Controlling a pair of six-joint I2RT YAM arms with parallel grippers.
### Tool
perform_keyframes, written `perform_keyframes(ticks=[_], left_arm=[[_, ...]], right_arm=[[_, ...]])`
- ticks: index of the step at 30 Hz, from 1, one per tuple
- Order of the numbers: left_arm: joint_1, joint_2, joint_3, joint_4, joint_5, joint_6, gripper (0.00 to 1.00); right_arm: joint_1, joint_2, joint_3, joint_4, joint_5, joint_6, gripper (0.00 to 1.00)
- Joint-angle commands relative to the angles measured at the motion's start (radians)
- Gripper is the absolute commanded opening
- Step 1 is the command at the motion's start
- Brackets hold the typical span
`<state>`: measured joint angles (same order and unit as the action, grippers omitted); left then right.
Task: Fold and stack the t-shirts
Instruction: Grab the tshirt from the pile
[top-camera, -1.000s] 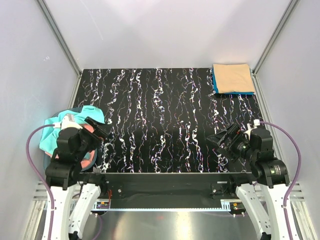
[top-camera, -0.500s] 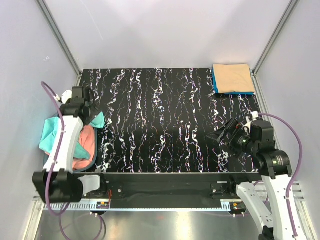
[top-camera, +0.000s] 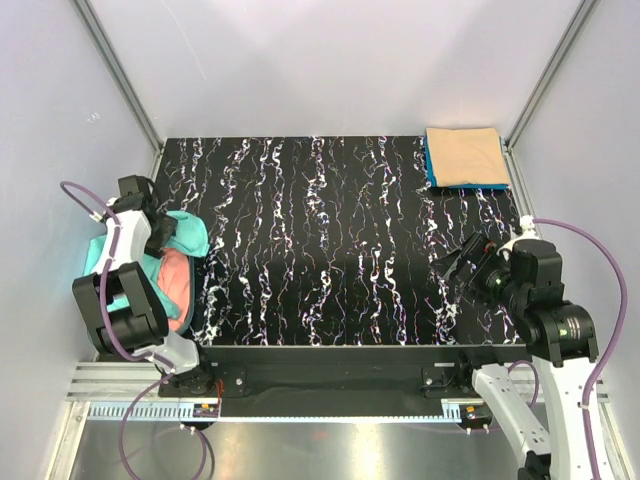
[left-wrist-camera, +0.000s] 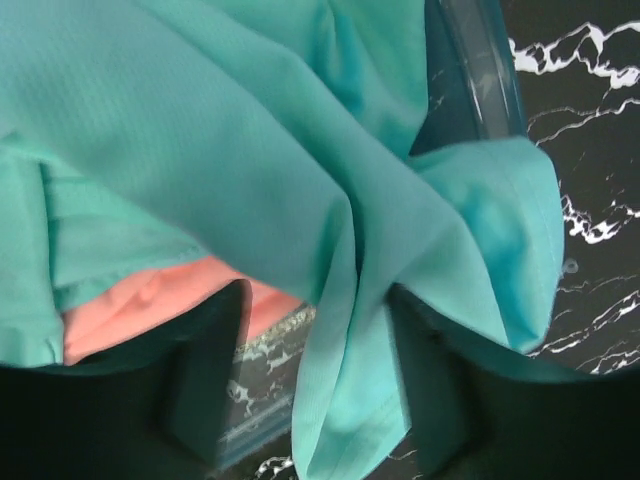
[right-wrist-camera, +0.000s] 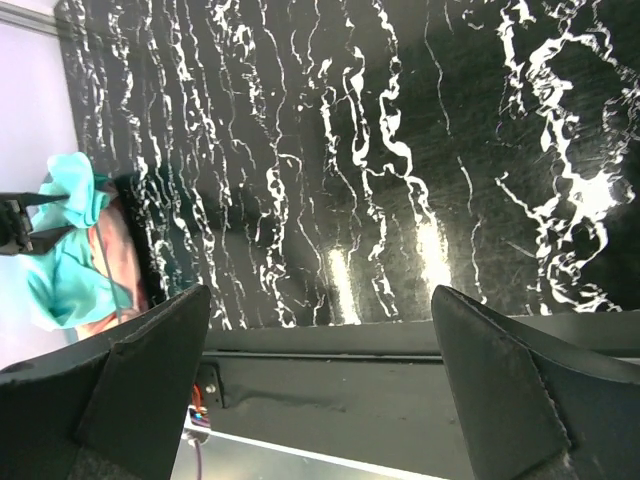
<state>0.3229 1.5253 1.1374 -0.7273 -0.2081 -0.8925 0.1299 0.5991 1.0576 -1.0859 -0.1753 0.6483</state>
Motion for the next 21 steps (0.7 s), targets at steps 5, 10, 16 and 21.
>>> perform_keyframes(ticks=[5,10,16,21], left_arm=[[0.016,-0.034,0.024,0.103,0.091,0.02,0.18],[-0.028,-0.178,0.105,0.034,0.09,0.044,0.0],[-0.316,-0.293,0.372,-0.053,0.024,0.182,0.0],[-0.641,-0.388,0.557,-0.098,-0.04,0.25,0.0]], right_arm=[[-0.004,0.087,0.061,0.017,0.033,-0.072,1.0],[-0.004,0.151,0.055,0.024,-0.042,-0.102,1.0],[-0.004,0.206,0.058,0.004,-0.093,-0.154,1.0],[0.005,0.203,0.039,0.0,-0.112,-0.148,1.0]])
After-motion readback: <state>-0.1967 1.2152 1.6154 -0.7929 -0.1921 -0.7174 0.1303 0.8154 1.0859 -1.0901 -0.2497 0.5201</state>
